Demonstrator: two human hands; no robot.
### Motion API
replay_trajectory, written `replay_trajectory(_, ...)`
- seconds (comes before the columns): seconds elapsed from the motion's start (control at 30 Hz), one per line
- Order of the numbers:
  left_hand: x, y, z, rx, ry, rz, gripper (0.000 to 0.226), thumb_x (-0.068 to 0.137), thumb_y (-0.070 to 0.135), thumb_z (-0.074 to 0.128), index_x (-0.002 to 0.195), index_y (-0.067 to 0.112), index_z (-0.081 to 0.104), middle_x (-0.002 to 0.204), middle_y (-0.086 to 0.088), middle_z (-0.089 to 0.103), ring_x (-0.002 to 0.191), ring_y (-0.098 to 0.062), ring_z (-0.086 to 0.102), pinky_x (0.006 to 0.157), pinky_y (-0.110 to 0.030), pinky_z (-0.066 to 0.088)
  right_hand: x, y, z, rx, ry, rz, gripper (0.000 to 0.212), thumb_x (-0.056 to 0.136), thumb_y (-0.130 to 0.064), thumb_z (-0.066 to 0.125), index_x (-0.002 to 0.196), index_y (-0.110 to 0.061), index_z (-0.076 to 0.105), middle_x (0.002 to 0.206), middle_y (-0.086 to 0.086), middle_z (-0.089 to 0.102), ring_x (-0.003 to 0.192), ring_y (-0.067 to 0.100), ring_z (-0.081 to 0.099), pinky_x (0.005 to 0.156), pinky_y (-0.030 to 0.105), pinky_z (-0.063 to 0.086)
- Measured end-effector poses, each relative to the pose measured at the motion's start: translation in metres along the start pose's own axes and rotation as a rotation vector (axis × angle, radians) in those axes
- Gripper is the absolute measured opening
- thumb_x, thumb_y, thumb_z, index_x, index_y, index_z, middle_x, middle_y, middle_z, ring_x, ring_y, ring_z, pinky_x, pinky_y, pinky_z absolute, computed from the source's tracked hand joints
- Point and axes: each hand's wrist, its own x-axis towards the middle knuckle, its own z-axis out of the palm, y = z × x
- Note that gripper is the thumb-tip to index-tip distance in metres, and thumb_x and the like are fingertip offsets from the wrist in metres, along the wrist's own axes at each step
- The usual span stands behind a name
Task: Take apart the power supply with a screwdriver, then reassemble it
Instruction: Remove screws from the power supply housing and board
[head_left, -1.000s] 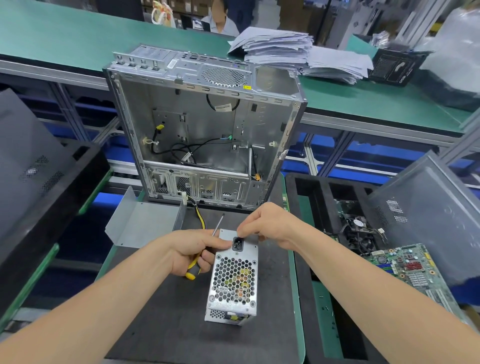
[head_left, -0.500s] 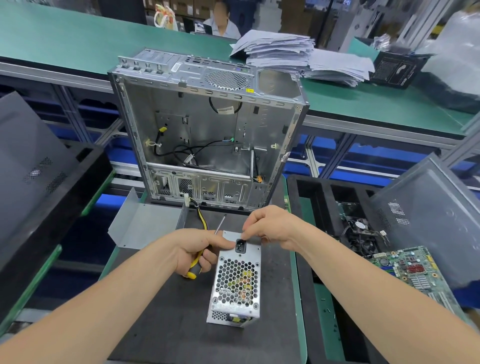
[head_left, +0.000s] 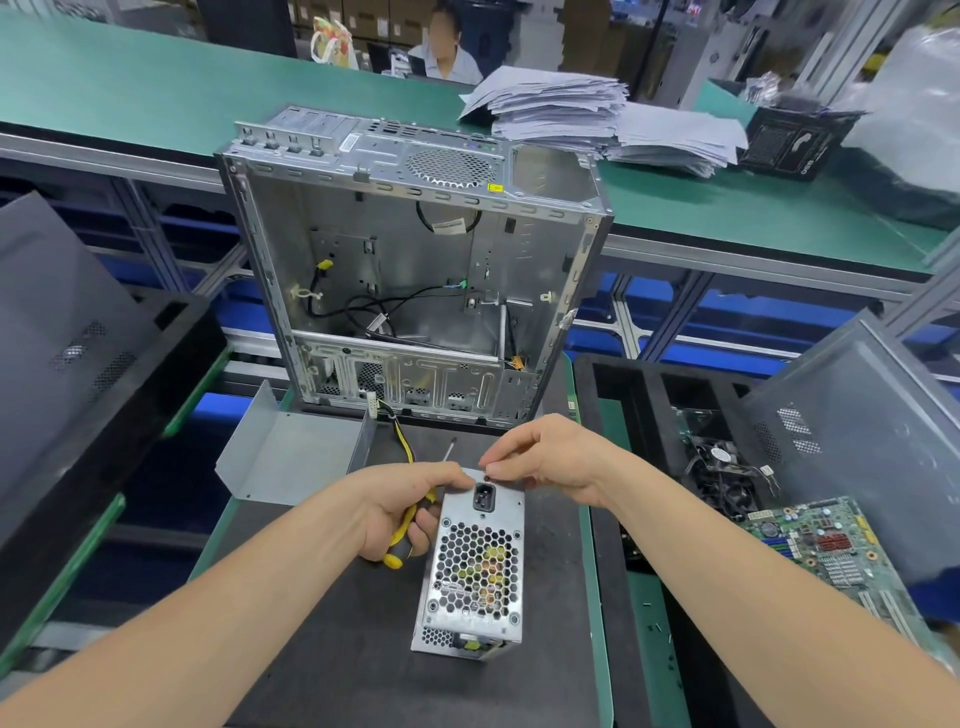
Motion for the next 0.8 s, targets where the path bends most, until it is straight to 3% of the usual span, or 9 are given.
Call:
replay_trajectory(0.1,-0.001,0.000,0.001,-0.014,0.001,-0.004,0.023,0.084,0.027,0.080,0.089,0.011,0.064,0.072,0.001,0.052,0.045,-0.006,0.033,0.036,-0.017,0.028,0.001,-0.001,0.001,-0.055,0.061,-0.085,0.006,0.090,-0.012,0.082,0.091,-0.017,0.085,0.084,0.001,0.079,0.076,0.010,0.072,0.066,0.023,0.055)
replay_trajectory(0.17,-0.001,0.000,0.001,-0.019,-0.003,-0.008,0.022,0.083,0.026,0.080,0.086,0.011,0.064,0.070,0.001,0.051,0.044,-0.006,0.032,0.036,-0.017,0.028,0.003,-0.005,0.006,-0.271,0.183,-0.229,0.007,0.094,-0.025,0.077,0.093,-0.026,0.084,0.085,-0.010,0.079,0.077,0.001,0.070,0.072,0.022,0.054)
replay_trajectory(0.23,-0.002,-0.001,0.000,-0.019,-0.001,-0.002,0.021,0.082,0.022,0.081,0.078,0.012,0.062,0.065,0.001,0.049,0.044,-0.007,0.032,0.037,-0.017,0.028,0.005,-0.012,0.016,-0.532,0.271,-0.425,0.014,0.099,-0.030,0.069,0.099,-0.032,0.082,0.089,-0.019,0.075,0.084,-0.006,0.065,0.075,0.012,0.045)
replay_trajectory(0.33,-0.003,-0.003,-0.003,0.000,0.024,0.011,0.025,0.078,0.014,0.083,0.072,0.015,0.059,0.059,0.002,0.043,0.045,-0.009,0.031,0.039,-0.018,0.028,0.008,-0.028,0.032,-0.829,0.155,-0.637,0.024,0.104,-0.020,0.059,0.114,-0.028,0.079,0.108,-0.012,0.071,0.097,0.002,0.063,0.085,0.017,0.045)
replay_trajectory(0.4,-0.003,-0.003,-0.005,0.004,0.030,0.019,0.024,0.078,0.009,0.084,0.078,0.014,0.060,0.063,0.002,0.040,0.046,-0.008,0.031,0.039,-0.018,0.030,0.013,-0.036,0.039,-1.003,-0.001,-0.649,0.031,0.106,-0.012,0.053,0.121,-0.025,0.076,0.118,-0.005,0.072,0.108,0.014,0.064,0.093,0.030,0.050)
replay_trajectory(0.5,-0.004,-0.004,-0.006,-0.007,0.020,0.031,0.023,0.081,0.004,0.081,0.084,0.015,0.060,0.065,0.000,0.047,0.044,-0.008,0.034,0.037,-0.018,0.031,0.021,-0.046,0.046,-1.187,-0.140,-0.532,0.038,0.104,-0.004,0.048,0.125,-0.026,0.072,0.118,-0.003,0.074,0.106,0.021,0.065,0.088,0.045,0.059)
replay_trajectory(0.67,-0.008,-0.003,-0.005,-0.008,0.016,0.043,0.020,0.075,0.009,0.084,0.080,0.015,0.066,0.066,0.001,0.050,0.044,-0.008,0.038,0.038,-0.020,0.033,0.027,-0.057,0.046,-1.309,-0.177,-0.568,0.038,0.096,0.004,0.055,0.118,-0.018,0.076,0.111,0.001,0.073,0.105,0.023,0.065,0.088,0.044,0.057)
replay_trajectory(0.8,-0.012,-0.001,-0.007,-0.107,-0.070,0.024,0.021,0.061,0.027,0.083,0.067,0.017,0.066,0.064,-0.001,0.050,0.049,-0.015,0.045,0.046,-0.023,0.035,0.031,-0.056,0.047,-1.351,-0.102,-0.658,0.021,0.090,0.003,0.060,0.103,-0.009,0.072,0.102,0.007,0.064,0.097,0.028,0.062,0.080,0.047,0.055)
